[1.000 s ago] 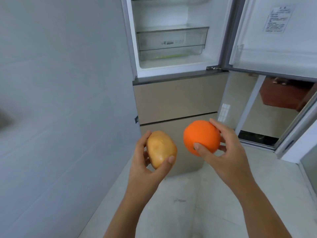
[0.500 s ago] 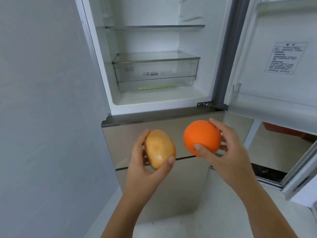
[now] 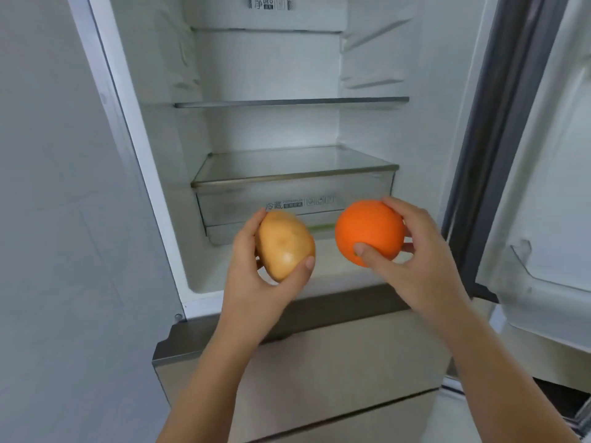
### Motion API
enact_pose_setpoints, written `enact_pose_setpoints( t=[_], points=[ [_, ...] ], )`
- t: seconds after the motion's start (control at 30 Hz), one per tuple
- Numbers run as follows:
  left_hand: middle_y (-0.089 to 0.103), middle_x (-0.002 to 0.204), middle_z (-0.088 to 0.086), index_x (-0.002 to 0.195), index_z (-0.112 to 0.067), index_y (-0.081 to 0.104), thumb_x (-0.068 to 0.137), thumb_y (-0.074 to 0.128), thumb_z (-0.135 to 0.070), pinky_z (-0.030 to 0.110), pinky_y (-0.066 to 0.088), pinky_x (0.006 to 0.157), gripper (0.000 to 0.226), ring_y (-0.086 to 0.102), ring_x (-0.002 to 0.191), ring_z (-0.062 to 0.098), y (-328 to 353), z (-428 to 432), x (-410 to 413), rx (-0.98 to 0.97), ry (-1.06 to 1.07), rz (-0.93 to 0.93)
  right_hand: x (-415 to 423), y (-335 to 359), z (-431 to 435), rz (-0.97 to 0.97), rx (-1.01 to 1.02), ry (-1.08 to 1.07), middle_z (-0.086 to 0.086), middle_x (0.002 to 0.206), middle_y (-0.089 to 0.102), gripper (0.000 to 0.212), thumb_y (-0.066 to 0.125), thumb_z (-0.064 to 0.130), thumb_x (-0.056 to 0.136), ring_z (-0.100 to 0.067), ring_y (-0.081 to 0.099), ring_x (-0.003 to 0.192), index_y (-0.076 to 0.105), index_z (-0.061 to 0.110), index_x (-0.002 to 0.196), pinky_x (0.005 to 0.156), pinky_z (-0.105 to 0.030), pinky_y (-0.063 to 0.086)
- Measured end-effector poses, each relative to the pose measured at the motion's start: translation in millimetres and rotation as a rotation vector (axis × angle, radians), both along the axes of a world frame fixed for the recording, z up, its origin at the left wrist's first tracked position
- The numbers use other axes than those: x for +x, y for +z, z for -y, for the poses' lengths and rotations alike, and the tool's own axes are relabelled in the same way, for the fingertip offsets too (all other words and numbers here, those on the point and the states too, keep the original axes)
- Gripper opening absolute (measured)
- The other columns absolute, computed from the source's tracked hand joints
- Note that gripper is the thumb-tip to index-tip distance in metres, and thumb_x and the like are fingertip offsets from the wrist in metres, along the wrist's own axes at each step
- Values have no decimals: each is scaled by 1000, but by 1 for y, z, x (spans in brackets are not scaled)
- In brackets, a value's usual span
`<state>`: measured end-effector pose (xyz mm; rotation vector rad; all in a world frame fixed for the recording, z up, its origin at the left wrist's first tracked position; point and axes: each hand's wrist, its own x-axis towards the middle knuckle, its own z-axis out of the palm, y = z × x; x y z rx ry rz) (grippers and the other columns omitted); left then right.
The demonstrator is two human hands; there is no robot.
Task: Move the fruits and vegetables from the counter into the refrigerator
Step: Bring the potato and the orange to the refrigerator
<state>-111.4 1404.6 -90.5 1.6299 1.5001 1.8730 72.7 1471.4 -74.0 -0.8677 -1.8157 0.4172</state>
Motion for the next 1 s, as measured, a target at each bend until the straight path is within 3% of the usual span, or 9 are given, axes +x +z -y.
enact_pose_setpoints(
  t=[0.1,0.23,0.4,0.53,0.63,0.7,0.87,1.0],
  points=[
    [43,125,-12,127,-40,34,63,70,-40,1,39,77,74,46,106,-7,21,-44,-23,36,35,-65,-21,20,-39,-25,36,-12,15,123,33,66,72,33,72,0,42,97,32,41,124,74,-9,34],
    [41,127,-10,134,-28,34,61,75,-41,-1,35,81,84,46,106,3,42,-98,-42,72,98,-230,-32,44,-82,-93,72,9,17,121,34,63,70,31,74,4,44,96,34,41,124,72,-9,35],
    [43,126,-10,135,-25,33,63,80,-34,24,41,91,86,44,111,7,64,-158,-57,47,140,-315,-40,87,-130,-218,148,27,16,121,39,63,74,34,73,-4,47,102,34,45,120,71,-10,39],
    [44,117,-13,132,-27,35,61,80,-34,24,40,86,84,46,105,8,74,-194,-71,12,176,-310,-52,118,-166,-296,229,98,22,116,39,56,74,29,74,-9,48,105,35,49,108,72,-12,42],
    [42,118,-15,132,-29,34,62,80,-34,22,38,85,84,44,104,6,79,-214,-82,-27,184,-318,-60,143,-190,-249,291,132,27,115,38,54,73,31,75,-9,47,104,35,50,109,70,-9,43],
    [41,117,-17,132,-29,35,62,80,-33,19,36,84,84,43,102,5,83,-226,-87,-39,183,-341,-66,158,-208,-229,286,163,20,118,40,51,71,26,77,-11,47,104,38,45,111,70,-12,44],
    [38,122,-16,134,-28,35,63,80,-31,14,33,86,84,42,106,4,91,-250,-102,-95,166,-431,-84,191,-263,-95,105,268,5,119,44,42,66,26,81,-16,48,102,46,40,115,71,-23,42],
    [35,125,-19,136,-31,32,63,79,-33,-3,25,81,87,40,114,2,92,-262,-121,-189,118,-529,-95,210,-309,102,69,261,2,123,45,40,65,28,82,-21,48,107,47,39,116,80,-31,41]
  ],
)
